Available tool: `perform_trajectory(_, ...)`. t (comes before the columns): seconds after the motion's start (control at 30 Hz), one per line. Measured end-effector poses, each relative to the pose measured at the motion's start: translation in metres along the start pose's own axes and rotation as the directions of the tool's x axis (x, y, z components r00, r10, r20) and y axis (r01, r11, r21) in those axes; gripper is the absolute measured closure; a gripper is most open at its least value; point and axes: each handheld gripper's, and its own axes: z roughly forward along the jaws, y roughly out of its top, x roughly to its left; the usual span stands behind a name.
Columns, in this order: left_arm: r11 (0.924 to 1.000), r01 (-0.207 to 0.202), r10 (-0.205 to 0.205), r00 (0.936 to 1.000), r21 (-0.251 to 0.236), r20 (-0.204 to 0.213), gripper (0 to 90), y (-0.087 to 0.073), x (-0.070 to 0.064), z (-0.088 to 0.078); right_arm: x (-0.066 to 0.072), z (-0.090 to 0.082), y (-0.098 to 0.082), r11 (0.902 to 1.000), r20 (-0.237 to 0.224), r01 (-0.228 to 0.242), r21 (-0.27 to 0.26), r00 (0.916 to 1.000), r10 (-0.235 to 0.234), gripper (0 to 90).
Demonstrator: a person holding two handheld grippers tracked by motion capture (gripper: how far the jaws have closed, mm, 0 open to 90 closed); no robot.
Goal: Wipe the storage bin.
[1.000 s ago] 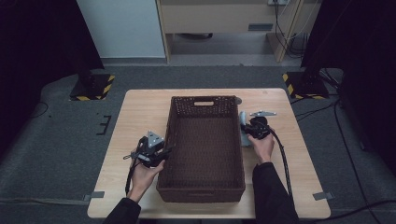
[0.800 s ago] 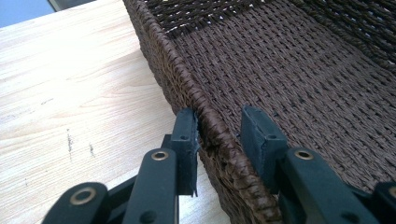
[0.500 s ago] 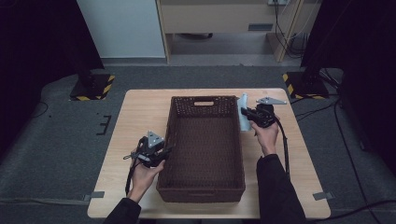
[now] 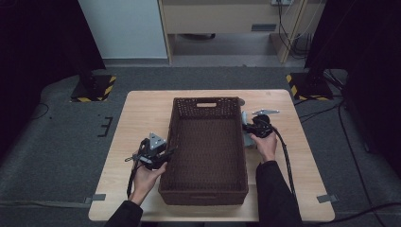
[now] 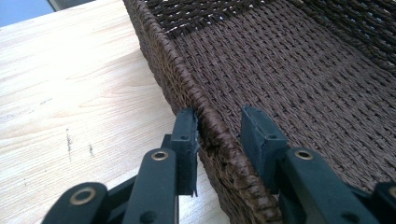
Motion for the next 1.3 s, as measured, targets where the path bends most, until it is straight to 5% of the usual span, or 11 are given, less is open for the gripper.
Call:
perform_trajectory(0.07, 1.0000, -0.001, 0.001, 1.0000, 0.000, -0.001, 66.3, 0.000, 0.000, 0.000, 0.000, -0.001, 0.002, 1.0000, 0.001, 0.002, -0.004, 1.0000, -0.002, 84.1)
perform_trajectory(0.13, 1.0000, 0.000, 0.000, 1.0000, 0.000, -0.001, 66.3, 0.000, 0.000, 0.000, 0.000, -0.010, 0.009, 0.9977, -0.009, -0.005, -0.067, 0.9999, 0.004, 84.0)
perform_trajectory(0.23, 1.0000, 0.001, -0.001, 1.0000, 0.000, -0.001, 66.3, 0.000, 0.000, 0.000, 0.003, -0.027, 0.025, 0.9831, -0.040, 0.010, -0.183, 0.9990, -0.018, 84.0)
perform_trajectory(0.33, 1.0000, 0.003, -0.003, 1.0000, -0.001, -0.001, 66.4, 0.000, 0.000, 0.000, 0.009, -0.039, 0.039, 0.9731, -0.053, 0.046, -0.226, 0.9969, -0.059, 84.0)
perform_trajectory(0.43, 1.0000, 0.005, -0.005, 1.0000, -0.001, -0.002, 66.5, 0.000, 0.000, 0.000, 0.010, -0.040, 0.041, 0.9766, -0.045, 0.056, -0.208, 0.9968, -0.067, 84.0)
perform_trajectory(0.63, 0.9999, 0.012, -0.012, 0.9999, -0.004, -0.004, 67.0, 0.000, 0.000, 0.000, 0.003, -0.026, 0.016, 0.9968, -0.017, 0.059, -0.053, 0.9980, -0.060, 84.0)
perform_trajectory(0.87, 0.9997, 0.025, -0.025, 0.9997, -0.008, -0.001, 67.3, 0.000, 0.001, 0.002, 0.006, -0.007, -0.014, 0.9967, -0.035, 0.059, 0.056, 0.9977, -0.057, 83.9)
perform_trajectory(0.97, 0.9997, 0.025, -0.025, 0.9997, -0.007, -0.003, 67.5, 0.001, 0.001, 0.002, 0.008, -0.017, -0.009, 0.9977, -0.050, 0.067, 0.015, 0.9966, -0.066, 83.9)
perform_trajectory(1.13, 0.9995, 0.032, -0.032, 0.9995, -0.009, -0.001, 68.0, 0.003, 0.002, 0.005, 0.011, -0.051, 0.012, 0.9895, -0.100, 0.066, -0.129, 0.9918, -0.080, 83.8)
perform_trajectory(1.3, 0.9990, 0.041, -0.041, 0.9992, -0.015, 0.005, 67.6, 0.003, 0.003, 0.006, 0.014, -0.060, 0.016, 0.9869, -0.105, 0.088, -0.135, 0.9891, -0.103, 83.8)
